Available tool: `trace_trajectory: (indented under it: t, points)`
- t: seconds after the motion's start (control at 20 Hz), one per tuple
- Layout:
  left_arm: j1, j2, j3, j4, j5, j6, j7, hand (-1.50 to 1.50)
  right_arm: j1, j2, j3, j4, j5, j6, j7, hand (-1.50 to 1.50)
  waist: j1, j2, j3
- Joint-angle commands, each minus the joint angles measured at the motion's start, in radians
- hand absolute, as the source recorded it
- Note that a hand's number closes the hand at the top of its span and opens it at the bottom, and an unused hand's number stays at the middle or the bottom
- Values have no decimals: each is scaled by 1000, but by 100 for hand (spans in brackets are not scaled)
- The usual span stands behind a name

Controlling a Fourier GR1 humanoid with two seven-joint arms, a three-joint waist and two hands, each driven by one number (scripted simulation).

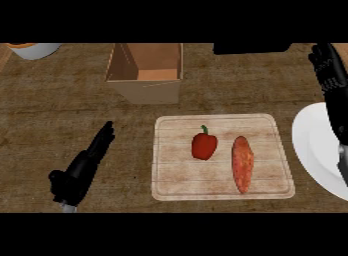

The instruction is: Pick the sweet potato from the cutting board and place it in the cardboard box

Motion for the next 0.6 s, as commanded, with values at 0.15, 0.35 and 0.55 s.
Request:
trace_trajectory:
  t: [0.15,0.35,0.55]
  points:
    - [-26,180,166,30,-126,142,57,0,136,98,18,27,-225,173,-53,-150,43,-6,-27]
    - [-24,224,207,86,-147,166,63,0,97,-219,183,0,191,280,-136,-150,73,-14,-44]
    - [-60,264,256,118,-161,188,119,0,340,-18,132,166,-66,319,-432,-150,18,-2,-28]
